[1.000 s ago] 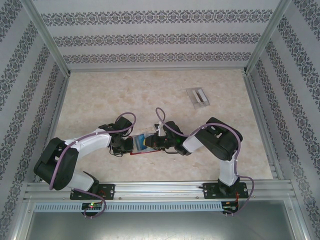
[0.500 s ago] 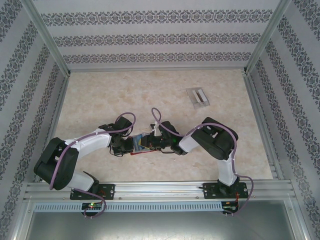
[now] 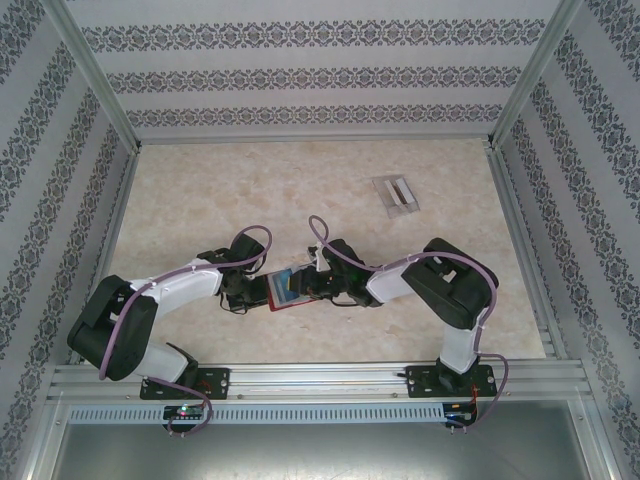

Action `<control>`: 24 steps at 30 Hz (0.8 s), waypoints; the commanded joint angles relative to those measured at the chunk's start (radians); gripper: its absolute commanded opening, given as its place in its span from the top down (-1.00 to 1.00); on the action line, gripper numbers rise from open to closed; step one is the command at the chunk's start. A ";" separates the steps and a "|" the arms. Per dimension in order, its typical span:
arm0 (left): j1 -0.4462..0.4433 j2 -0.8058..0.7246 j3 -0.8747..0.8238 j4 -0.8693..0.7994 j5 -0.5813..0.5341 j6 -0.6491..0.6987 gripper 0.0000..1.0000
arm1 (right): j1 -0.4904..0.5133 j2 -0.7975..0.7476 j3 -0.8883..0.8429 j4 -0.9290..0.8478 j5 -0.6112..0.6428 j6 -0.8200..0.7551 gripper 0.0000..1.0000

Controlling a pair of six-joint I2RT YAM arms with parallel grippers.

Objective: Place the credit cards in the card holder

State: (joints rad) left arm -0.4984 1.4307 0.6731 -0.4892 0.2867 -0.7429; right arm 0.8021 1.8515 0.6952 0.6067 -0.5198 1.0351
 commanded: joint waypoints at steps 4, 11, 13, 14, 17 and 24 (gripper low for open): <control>-0.011 -0.004 -0.033 0.052 0.026 -0.023 1.00 | -0.009 -0.063 -0.025 -0.133 0.075 -0.089 0.40; -0.009 -0.004 -0.024 0.057 0.029 -0.018 1.00 | -0.020 -0.079 -0.004 -0.207 0.074 -0.158 0.42; -0.009 0.004 -0.010 0.044 0.029 -0.008 1.00 | -0.021 -0.088 0.006 -0.237 0.079 -0.184 0.42; -0.010 0.006 -0.006 0.040 0.030 -0.008 1.00 | -0.021 -0.095 0.010 -0.252 0.082 -0.194 0.42; -0.010 -0.004 -0.017 0.066 0.038 -0.019 1.00 | -0.024 -0.114 0.012 -0.276 0.091 -0.218 0.42; -0.011 -0.007 -0.016 0.074 0.047 -0.022 1.00 | -0.034 -0.127 0.050 -0.353 0.081 -0.296 0.37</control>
State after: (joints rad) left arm -0.4984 1.4273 0.6640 -0.4564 0.3141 -0.7494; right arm 0.7757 1.7451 0.7124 0.3305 -0.4568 0.8093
